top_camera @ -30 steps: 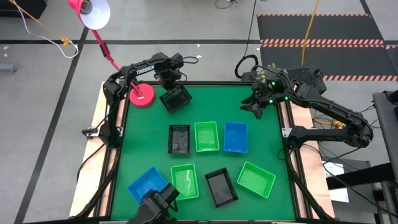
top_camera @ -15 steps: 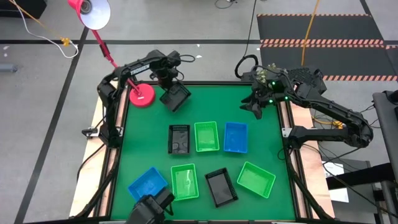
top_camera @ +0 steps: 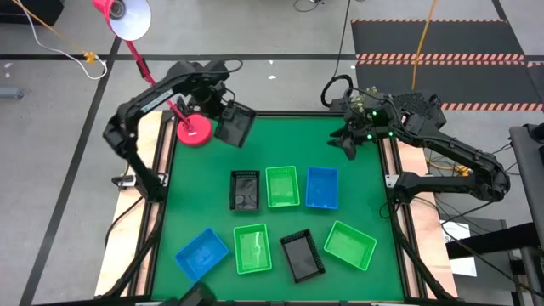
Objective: Stack baskets by color
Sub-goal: Stack the top black bin on the middle black bin
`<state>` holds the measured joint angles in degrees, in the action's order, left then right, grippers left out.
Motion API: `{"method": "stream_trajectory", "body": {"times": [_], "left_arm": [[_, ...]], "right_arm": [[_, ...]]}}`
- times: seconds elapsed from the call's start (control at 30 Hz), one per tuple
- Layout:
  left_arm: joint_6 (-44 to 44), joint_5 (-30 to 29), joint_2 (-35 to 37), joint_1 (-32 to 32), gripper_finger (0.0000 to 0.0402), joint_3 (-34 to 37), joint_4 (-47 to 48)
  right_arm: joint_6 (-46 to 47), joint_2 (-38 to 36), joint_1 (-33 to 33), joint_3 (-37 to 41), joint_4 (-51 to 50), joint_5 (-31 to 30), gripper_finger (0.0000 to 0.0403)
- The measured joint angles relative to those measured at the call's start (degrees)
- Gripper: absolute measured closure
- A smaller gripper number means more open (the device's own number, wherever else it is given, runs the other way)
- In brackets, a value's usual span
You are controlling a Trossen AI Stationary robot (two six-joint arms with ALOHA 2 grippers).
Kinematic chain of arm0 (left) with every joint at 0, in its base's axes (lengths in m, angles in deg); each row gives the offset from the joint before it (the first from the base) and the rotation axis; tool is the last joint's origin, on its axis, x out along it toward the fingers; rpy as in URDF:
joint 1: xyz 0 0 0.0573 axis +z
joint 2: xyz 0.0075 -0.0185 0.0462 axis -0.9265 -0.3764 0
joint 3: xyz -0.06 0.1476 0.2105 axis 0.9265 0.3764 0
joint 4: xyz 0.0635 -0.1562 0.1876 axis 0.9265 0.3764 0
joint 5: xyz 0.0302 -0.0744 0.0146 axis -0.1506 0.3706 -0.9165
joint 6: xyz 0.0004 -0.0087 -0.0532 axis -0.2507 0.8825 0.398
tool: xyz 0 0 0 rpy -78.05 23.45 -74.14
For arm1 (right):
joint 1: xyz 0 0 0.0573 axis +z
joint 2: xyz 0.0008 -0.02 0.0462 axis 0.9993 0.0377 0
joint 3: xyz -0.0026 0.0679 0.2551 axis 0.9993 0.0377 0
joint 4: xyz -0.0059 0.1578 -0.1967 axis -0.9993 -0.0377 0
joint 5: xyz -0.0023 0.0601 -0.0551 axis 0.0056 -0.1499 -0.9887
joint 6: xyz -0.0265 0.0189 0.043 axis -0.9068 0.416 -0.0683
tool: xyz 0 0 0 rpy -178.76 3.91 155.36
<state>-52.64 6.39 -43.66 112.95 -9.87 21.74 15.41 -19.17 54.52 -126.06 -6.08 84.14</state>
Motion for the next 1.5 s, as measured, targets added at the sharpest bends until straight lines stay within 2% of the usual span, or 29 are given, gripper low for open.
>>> {"method": "stream_trajectory", "body": {"times": [0.2, 0.37, 0.67, 0.9, 1.07, 1.2, 1.37, 1.5], "left_arm": [[8.51, 1.79, 7.12, -5.92, 0.0394, 0.0, 0.17], [17.4, 1.29, 11.65, -14.1, 0.0394, -0.02, 0.16], [34.99, -7.42, 15.02, -31.65, 0.0394, -0.02, 0.12], [47.36, -14.57, 15.02, -42.94, 0.0394, 2.1, -0.98], [54.07, -16.75, 15.67, -48.86, 0.0394, 8.39, -5.52], [57.12, -16.99, 17.09, -51.08, 0.0394, 15.33, -13.03], [60.82, -17.56, 20.66, -51.05, 0.0394, 25.86, -19.31], [61.94, -16.91, 23.59, -50.12, 0.0394, 34.73, -29.08]], "right_arm": [[2.63, 0.0, 0.02, 0.0, 0.66, -0.35, 0.0227], [5.55, 0.0, 0.04, 0.0, 0.96, -0.09, 0.0227], [11.24, -0.31, 0.17, 0.0, 5.49, 0.07, 0.0227], [15.24, -2.81, 5.34, 0.01, 7.49, 0.05, 0.0227], [18.26, -4.56, 10.76, 0.02, 7.34, 0.0, 0.0227], [21.26, -5.44, 14.81, 0.02, 7.28, -0.06, 0.0227], [24.35, -6.05, 19.58, 0.02, 7.26, -0.87, 0.0227], [24.81, -6.4, 22.89, 0.02, 6.94, -4.52, 0.0227]]}}
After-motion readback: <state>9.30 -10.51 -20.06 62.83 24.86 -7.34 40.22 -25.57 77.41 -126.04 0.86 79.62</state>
